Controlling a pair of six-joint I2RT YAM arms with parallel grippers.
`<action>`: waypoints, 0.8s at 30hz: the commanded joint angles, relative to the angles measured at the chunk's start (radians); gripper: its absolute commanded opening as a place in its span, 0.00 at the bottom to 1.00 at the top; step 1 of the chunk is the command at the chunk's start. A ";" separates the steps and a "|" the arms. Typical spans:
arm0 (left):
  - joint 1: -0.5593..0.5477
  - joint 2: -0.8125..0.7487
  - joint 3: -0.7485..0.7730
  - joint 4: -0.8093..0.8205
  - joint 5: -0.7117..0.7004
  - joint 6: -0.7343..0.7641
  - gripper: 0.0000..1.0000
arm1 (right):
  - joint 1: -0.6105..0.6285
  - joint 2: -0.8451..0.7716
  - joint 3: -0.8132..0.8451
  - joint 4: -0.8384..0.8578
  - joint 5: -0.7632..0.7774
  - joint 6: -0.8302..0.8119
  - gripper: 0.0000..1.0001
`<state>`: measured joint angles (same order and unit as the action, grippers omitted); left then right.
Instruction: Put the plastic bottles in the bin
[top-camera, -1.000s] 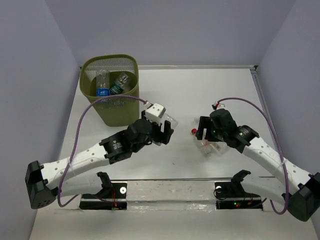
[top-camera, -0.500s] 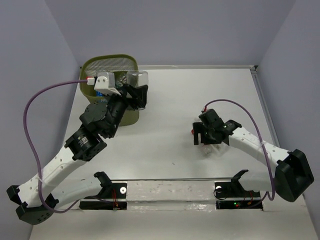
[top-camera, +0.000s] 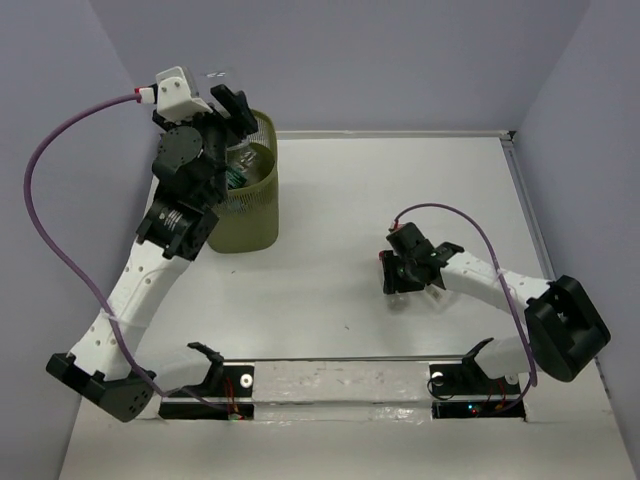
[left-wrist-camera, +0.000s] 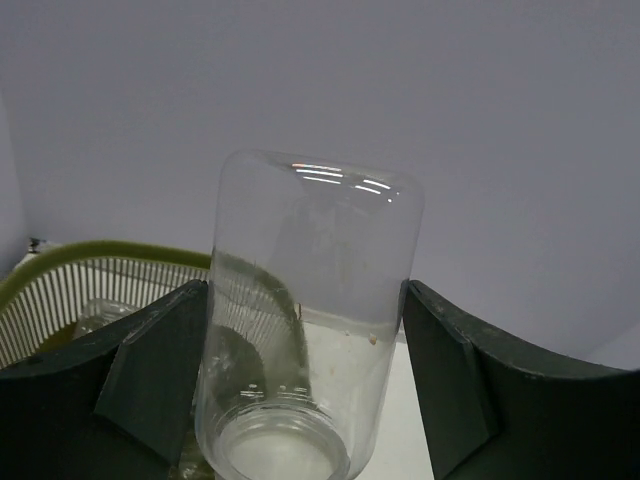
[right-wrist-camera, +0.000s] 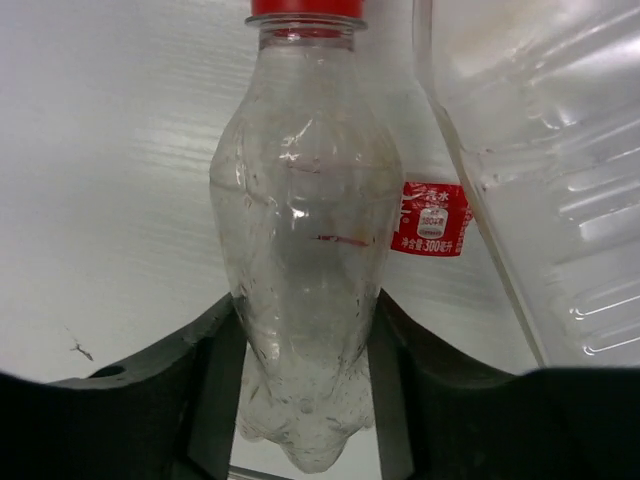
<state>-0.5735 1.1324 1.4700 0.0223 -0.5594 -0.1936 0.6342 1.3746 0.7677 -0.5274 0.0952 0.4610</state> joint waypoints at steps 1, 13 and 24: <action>0.158 0.076 0.039 0.030 0.036 0.010 0.64 | 0.009 -0.023 -0.010 0.089 -0.017 -0.018 0.38; 0.340 0.217 0.010 -0.104 0.125 -0.076 0.99 | 0.142 -0.174 0.151 0.164 -0.113 -0.002 0.31; 0.340 -0.129 -0.177 -0.151 0.334 -0.098 0.99 | 0.222 0.039 0.677 0.306 -0.163 -0.099 0.30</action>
<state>-0.2344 1.1706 1.3537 -0.1326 -0.3080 -0.2802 0.8165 1.3354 1.2804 -0.3153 -0.0494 0.4286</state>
